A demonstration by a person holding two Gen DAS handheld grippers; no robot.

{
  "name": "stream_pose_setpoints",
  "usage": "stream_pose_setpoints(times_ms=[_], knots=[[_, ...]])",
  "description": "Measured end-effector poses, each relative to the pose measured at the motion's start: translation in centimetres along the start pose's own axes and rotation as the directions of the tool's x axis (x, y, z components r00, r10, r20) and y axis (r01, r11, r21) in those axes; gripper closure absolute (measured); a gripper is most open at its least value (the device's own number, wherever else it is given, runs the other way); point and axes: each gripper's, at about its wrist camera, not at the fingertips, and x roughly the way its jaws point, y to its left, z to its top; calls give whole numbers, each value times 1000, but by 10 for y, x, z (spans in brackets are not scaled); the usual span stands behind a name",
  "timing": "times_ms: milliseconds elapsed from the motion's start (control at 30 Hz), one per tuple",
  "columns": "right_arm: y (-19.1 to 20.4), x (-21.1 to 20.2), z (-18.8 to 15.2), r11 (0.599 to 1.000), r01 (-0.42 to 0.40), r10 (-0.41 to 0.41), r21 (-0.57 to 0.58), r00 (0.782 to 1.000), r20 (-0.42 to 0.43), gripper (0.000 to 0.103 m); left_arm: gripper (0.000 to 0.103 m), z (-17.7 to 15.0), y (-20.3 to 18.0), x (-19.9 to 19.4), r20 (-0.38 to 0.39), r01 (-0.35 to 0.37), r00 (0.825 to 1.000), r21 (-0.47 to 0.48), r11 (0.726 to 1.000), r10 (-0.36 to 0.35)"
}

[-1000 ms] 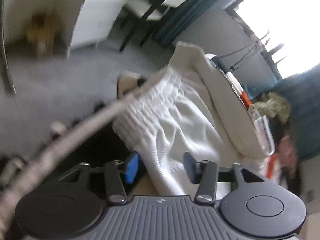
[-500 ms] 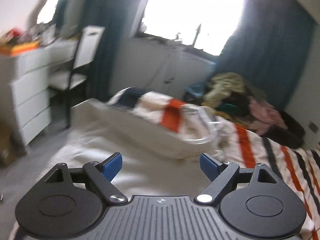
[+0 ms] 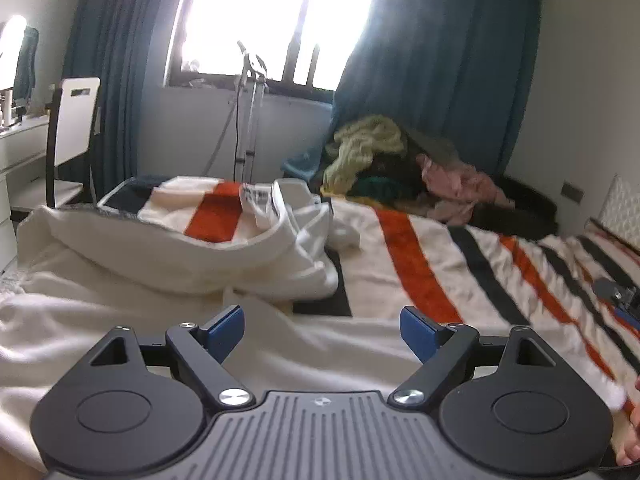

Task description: Fold clothes

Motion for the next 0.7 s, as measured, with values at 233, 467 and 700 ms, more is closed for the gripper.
stream_pose_setpoints(times_ms=[233, 467, 700], knots=[[29, 8, -20, 997, -64, 62, -41, 997, -42, 25, 17, -13, 13, 7, -36, -27, 999, -23, 999, 27], [35, 7, -27, 995, -81, 78, -59, 996, -49, 26, 17, -15, 8, 6, -35, -20, 999, 15, 1000, 20], [33, 10, -30, 996, -69, 66, -59, 996, -54, 25, 17, -18, 8, 6, -38, -26, 999, 38, 999, 28]])
